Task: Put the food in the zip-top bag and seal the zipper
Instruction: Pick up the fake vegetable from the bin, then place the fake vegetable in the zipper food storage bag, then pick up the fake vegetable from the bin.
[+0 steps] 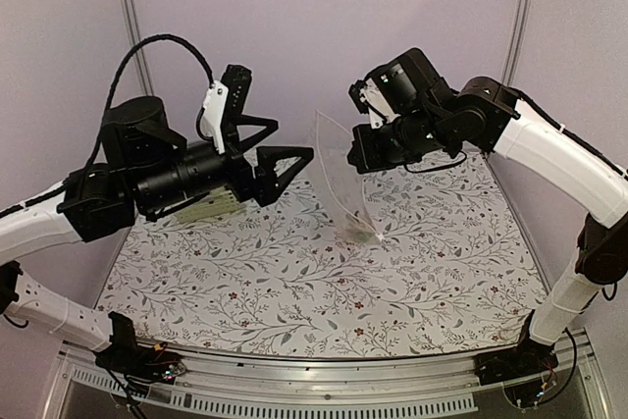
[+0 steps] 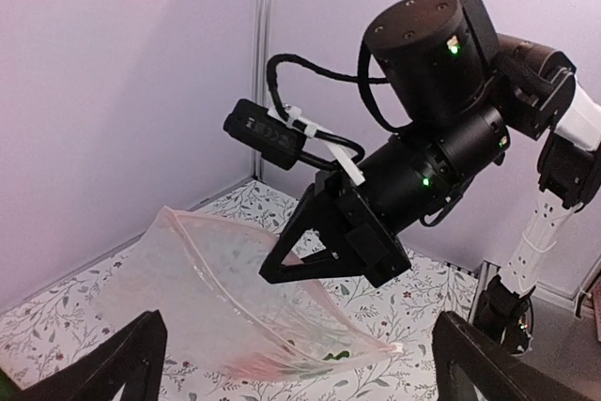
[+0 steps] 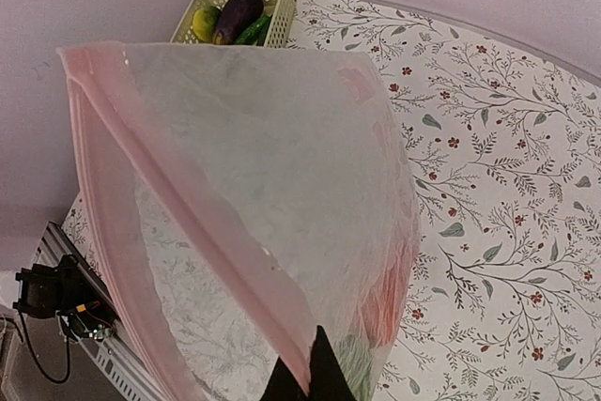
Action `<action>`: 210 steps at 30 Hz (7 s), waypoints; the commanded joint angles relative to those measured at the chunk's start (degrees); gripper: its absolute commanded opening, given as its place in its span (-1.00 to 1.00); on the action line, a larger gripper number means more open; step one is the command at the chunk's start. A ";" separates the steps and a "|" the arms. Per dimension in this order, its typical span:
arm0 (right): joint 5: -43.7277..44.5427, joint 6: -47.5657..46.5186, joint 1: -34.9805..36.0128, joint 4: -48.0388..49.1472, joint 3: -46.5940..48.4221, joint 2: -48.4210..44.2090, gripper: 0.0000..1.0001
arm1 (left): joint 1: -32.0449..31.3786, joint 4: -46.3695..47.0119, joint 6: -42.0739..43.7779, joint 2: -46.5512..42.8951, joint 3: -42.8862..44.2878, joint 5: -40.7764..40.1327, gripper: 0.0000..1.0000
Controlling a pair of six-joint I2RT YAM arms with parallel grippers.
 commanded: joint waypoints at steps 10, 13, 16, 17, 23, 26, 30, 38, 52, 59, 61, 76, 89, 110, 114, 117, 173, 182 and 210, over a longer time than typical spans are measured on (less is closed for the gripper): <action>1.76 -0.07 -0.40 -0.34 -0.81 -1.16 -1.00 | 26.21 -28.89 -19.41 -0.91 3.67 -1.63 0.99; 1.56 -0.04 -0.40 -0.27 -1.12 -1.15 -1.00 | 33.79 -30.97 -18.33 3.20 4.41 0.55 0.99; 1.56 0.05 -0.38 -0.21 -1.62 -1.20 -1.00 | 41.48 -30.66 -17.55 8.30 5.14 4.94 0.97; 1.54 0.10 -0.41 -0.25 -1.79 -1.23 -1.00 | 43.62 -30.23 -17.30 10.31 5.63 5.98 0.94; 1.34 0.36 -0.38 0.09 -2.29 -1.25 -1.00 | 50.62 -29.33 -17.41 25.59 12.35 8.52 0.57; 1.18 0.48 -0.36 0.13 -2.53 -1.16 -1.00 | 51.93 -29.05 -17.75 32.98 16.88 7.82 0.40; 0.85 0.58 -0.41 0.39 -3.03 -1.07 -1.00 | 53.94 -28.07 -20.34 40.68 21.82 9.38 0.26; 0.25 0.73 -0.40 0.90 -3.64 -1.08 -1.00 | 55.83 -24.02 -25.30 49.40 23.73 12.79 0.20; -0.46 0.73 -0.42 0.96 -4.04 -1.39 -1.00 | 57.99 -19.61 -28.05 60.52 29.06 18.71 0.14; -0.14 0.68 -0.38 0.96 -4.14 -1.58 -1.00 | 58.29 -20.91 -29.22 66.30 34.12 20.04 0.08; -0.13 0.59 -0.38 0.97 -4.16 -1.59 -1.00 | 58.29 -21.78 -29.20 67.77 35.75 19.68 0.08; -1.19 0.94 -0.38 0.94 -3.97 -1.01 -1.00 | 58.55 -23.58 -29.75 73.81 40.88 18.32 -0.18; -1.25 0.59 -0.43 1.03 -3.80 -0.80 -1.00 | 58.55 -11.38 -27.63 52.67 27.34 14.18 -0.26; -2.07 0.24 -0.42 1.29 -3.18 -0.57 -1.00 | 48.06 10.77 -20.15 -0.06 -8.49 17.68 -0.27; -2.37 -0.07 -0.36 1.29 -2.17 0.04 -1.00 | 39.00 13.18 -18.97 -11.22 -14.24 16.32 -0.27; -2.94 -0.11 -0.33 1.36 -1.62 0.55 -1.00 | 32.93 13.36 -18.05 -14.07 -14.98 13.57 -0.27; -6.66 1.77 -0.03 1.60 0.06 -1.15 -1.00 | 1.86 52.69 9.68 19.91 -13.14 -5.88 -0.29; -6.02 1.40 -0.06 1.44 0.15 -1.67 -1.00 | 1.86 50.26 8.58 18.58 -15.20 -7.32 -0.10; -4.71 1.32 -0.05 1.09 -0.19 -1.79 -1.00 | 1.94 30.85 1.92 13.59 -7.92 -3.24 0.79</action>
